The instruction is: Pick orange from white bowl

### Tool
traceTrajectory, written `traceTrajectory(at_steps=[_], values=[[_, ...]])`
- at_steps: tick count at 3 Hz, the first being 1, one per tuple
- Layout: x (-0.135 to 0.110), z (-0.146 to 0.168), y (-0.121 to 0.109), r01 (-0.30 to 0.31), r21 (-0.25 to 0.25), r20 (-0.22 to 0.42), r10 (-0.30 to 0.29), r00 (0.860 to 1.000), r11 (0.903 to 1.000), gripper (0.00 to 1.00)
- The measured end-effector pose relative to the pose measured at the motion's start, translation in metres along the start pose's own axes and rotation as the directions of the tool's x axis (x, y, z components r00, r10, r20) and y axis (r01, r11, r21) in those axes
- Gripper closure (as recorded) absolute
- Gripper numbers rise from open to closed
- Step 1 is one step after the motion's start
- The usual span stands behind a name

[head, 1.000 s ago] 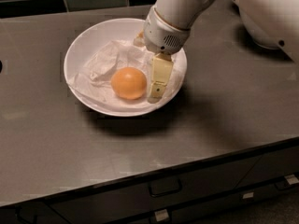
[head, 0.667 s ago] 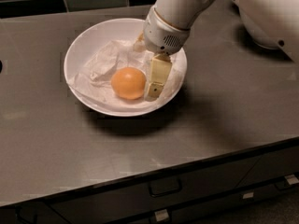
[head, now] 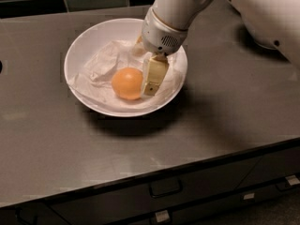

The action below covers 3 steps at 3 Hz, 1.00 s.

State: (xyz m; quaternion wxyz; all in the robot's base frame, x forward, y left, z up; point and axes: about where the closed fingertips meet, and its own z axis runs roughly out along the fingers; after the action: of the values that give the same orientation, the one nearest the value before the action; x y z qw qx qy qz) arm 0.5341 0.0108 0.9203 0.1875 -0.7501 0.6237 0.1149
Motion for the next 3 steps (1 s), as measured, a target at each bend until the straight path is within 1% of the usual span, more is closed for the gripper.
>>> traceTrajectory(at_steps=[1, 2, 3], values=[[0.000, 0.007, -0.005, -0.001, -0.009, 0.001, 0.001, 1.000, 1.0000, 0.19], [0.003, 0.066, -0.028, -0.046, -0.019, 0.028, 0.047, 0.999, 0.9988, 0.26], [0.003, 0.070, -0.029, -0.046, -0.023, 0.026, 0.047, 0.999, 0.9987, 0.28]])
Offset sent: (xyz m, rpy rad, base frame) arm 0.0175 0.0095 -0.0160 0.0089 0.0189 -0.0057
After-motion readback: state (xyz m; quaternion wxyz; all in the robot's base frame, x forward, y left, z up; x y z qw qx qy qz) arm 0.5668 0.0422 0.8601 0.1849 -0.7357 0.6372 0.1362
